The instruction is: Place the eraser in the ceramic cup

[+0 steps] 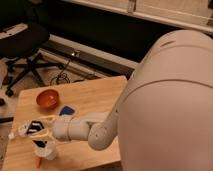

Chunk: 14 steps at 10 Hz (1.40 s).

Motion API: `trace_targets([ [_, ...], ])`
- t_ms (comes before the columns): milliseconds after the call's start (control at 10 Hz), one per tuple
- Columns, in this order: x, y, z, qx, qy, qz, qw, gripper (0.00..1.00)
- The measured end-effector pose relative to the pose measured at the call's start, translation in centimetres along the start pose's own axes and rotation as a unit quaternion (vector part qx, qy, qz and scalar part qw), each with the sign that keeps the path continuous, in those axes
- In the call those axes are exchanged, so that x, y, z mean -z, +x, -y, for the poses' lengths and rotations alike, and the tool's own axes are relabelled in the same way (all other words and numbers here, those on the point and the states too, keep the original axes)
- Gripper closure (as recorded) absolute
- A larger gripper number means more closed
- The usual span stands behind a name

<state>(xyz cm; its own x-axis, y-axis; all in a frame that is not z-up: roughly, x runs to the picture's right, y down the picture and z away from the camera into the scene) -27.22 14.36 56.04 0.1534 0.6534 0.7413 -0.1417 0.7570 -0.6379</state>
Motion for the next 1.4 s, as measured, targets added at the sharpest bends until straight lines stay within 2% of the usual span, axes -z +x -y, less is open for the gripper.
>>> trace_targets([
  [200, -0.2, 0.2, -0.5, 0.000, -0.014, 0.002, 0.9999, 0.99],
  [300, -0.4, 0.7, -0.6, 0.000, -0.017, -0.003, 0.9998, 0.92],
  [600, -0.8, 3.1, 0.5, 0.001, -0.009, -0.034, 0.9994, 0.62],
  [1000, -1.3, 3.5, 0.9, -0.002, -0.011, -0.043, 0.9990, 0.24],
  [1100, -1.4, 3.4, 0.8, -0.004, -0.014, -0.043, 0.9990, 0.20],
  [1400, -1.6, 3.3, 0.7, -0.008, -0.019, -0.043, 0.9988, 0.20],
])
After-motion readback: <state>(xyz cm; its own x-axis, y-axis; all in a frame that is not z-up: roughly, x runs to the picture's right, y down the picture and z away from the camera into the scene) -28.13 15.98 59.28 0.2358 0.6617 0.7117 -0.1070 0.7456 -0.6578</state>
